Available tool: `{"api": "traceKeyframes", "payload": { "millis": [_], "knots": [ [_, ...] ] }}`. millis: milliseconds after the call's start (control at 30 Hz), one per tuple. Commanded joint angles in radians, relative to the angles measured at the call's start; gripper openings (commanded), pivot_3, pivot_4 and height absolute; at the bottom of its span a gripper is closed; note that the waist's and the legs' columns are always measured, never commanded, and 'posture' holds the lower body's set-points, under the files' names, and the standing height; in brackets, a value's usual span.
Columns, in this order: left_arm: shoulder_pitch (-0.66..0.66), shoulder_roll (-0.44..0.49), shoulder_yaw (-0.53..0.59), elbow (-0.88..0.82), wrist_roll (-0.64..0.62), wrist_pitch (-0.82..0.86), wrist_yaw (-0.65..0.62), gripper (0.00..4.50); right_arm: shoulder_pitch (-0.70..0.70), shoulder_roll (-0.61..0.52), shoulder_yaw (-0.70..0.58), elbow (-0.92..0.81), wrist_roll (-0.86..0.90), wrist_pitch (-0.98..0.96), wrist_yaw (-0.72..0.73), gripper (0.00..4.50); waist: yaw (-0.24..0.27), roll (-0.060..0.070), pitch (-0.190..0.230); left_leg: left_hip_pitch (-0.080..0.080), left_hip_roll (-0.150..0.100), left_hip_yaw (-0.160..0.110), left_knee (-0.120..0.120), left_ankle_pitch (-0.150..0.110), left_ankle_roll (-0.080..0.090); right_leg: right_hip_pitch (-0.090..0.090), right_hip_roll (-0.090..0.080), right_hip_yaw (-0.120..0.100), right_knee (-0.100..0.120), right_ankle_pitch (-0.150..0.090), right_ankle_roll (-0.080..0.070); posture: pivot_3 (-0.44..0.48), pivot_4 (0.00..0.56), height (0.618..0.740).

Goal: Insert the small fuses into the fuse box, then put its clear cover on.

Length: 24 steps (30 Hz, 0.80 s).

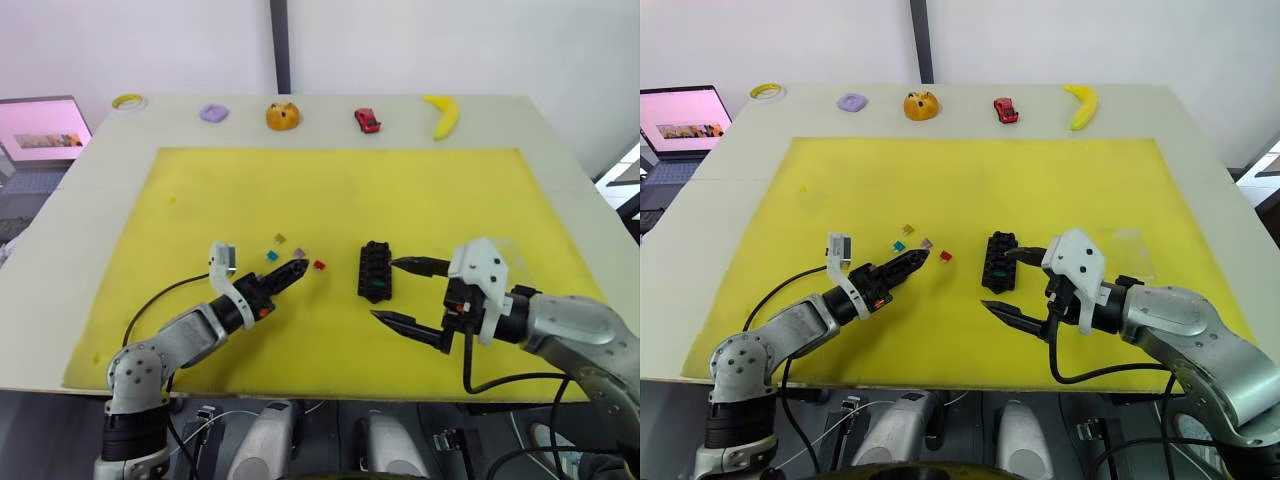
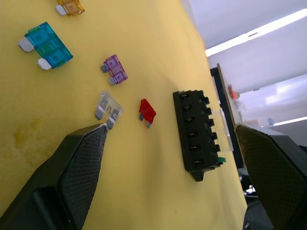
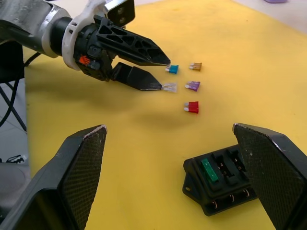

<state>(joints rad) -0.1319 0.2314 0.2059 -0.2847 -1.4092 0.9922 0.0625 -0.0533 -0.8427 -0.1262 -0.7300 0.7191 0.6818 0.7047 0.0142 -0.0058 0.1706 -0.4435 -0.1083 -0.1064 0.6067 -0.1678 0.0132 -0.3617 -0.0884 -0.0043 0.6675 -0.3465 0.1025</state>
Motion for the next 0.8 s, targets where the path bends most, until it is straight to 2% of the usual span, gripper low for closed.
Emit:
{"api": "traceKeyframes", "payload": {
  "millis": [33, 367, 600, 800],
  "knots": [
    [-0.011, -0.021, -0.014, 0.013, 0.013, -0.025, 0.028, 4.50, -0.028, 0.003, -0.011, 0.003, -0.001, -0.012, 0.006, 4.44, 0.002, 0.000, 0.000, 0.000, 0.000, 0.000, 0.000, 0.000, 0.000, 0.000, 0.000, 0.000, 0.000, 0.000, 0.000, 0.000, 0.150, 0.735],
    [-0.020, -0.024, -0.009, 0.022, -0.005, -0.023, 0.116, 4.50, -0.026, 0.002, -0.020, 0.003, 0.001, -0.009, 0.007, 4.44, 0.003, 0.000, 0.000, 0.000, 0.000, 0.000, 0.000, 0.000, 0.000, 0.001, 0.000, 0.000, -0.001, 0.000, 0.000, 0.000, 0.150, 0.735],
    [-0.083, -0.048, -0.005, 0.069, -0.046, -0.040, 0.187, 4.50, -0.021, 0.007, -0.020, 0.002, -0.005, -0.014, 0.001, 4.44, 0.005, 0.000, 0.000, 0.000, 0.000, 0.000, 0.000, 0.000, 0.000, 0.001, 0.000, 0.000, -0.001, 0.000, 0.001, 0.000, 0.150, 0.735],
    [-0.100, -0.049, -0.023, 0.099, 0.012, -0.042, 0.184, 4.50, -0.013, 0.005, -0.032, -0.004, 0.000, -0.010, -0.004, 4.44, 0.005, 0.000, 0.000, 0.000, 0.000, 0.000, 0.000, 0.000, 0.000, 0.001, 0.000, 0.000, -0.001, 0.000, 0.001, 0.000, 0.150, 0.735]
  ]
}}
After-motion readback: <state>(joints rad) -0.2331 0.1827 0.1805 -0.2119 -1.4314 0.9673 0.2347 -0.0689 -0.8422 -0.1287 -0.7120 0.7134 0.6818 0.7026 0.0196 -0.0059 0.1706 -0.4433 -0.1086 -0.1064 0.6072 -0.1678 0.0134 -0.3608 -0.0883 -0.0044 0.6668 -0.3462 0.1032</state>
